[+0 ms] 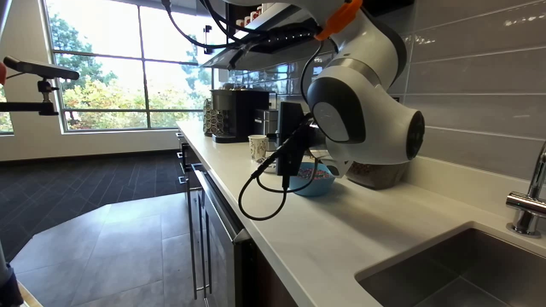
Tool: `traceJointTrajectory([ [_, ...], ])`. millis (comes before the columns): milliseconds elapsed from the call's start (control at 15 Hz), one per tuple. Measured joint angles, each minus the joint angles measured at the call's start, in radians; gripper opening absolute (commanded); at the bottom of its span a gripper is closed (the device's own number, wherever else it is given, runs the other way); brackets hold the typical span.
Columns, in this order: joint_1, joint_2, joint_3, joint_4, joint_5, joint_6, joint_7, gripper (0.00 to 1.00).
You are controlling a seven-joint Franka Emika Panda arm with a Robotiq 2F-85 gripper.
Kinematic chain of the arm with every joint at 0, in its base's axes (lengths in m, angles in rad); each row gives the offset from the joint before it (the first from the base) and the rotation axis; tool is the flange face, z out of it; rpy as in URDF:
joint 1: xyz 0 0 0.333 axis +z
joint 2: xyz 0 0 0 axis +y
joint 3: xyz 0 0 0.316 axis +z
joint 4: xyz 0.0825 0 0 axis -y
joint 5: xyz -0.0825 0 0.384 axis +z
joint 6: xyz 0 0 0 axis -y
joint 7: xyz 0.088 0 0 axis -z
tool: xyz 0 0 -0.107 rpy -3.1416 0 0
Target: Scoop up some cereal in the blue bowl and put it into the white one
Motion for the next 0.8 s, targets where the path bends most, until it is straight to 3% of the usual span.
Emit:
traceJointTrajectory([
  [533,0.103,-0.014,0.049,-0.001,0.074,0.002,0.054,0.01],
  [800,0.175,-0.014,0.087,-0.003,0.121,0.063,0.088,0.01],
])
